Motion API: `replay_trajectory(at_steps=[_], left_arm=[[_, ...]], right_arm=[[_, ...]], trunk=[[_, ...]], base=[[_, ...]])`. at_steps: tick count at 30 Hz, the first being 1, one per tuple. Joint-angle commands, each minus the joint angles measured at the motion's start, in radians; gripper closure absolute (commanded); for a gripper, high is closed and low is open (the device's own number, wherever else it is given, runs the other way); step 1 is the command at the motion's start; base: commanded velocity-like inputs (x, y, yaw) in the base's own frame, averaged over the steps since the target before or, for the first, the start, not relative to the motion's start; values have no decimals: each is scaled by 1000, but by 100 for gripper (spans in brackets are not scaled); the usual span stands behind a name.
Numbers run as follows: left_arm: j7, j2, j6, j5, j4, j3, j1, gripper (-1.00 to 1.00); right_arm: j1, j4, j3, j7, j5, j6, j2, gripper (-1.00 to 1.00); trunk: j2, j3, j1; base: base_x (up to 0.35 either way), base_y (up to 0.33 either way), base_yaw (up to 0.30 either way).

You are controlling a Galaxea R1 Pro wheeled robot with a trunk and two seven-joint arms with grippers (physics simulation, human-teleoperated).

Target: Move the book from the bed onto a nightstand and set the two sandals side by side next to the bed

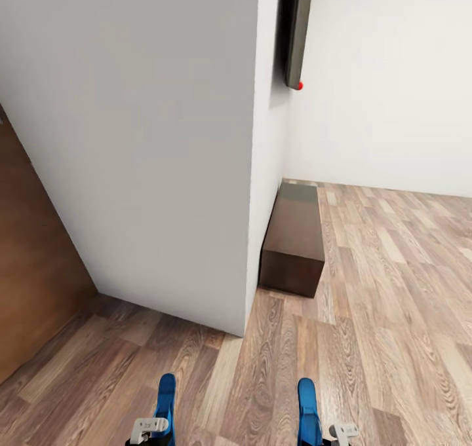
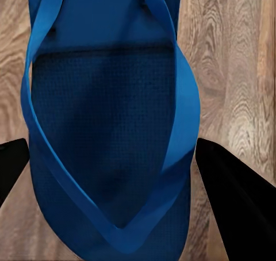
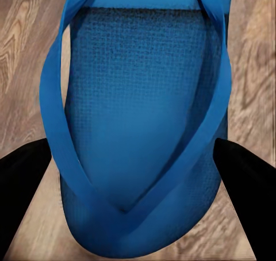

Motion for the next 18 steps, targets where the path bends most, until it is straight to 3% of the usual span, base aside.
replay_trajectory(at_steps=[1, 18], left_arm=[[-1, 1, -3, 8, 1, -4, 0, 100], [-1, 0, -3, 7, 1, -5, 0, 100]], right_arm=[[-2, 4, 8, 7, -11, -5, 1, 100], [-2, 4, 8, 7, -11, -5, 1, 100]], trunk=[[0, -1, 0], [0, -1, 0]], base=[[0, 0, -281], [0, 0, -281]])
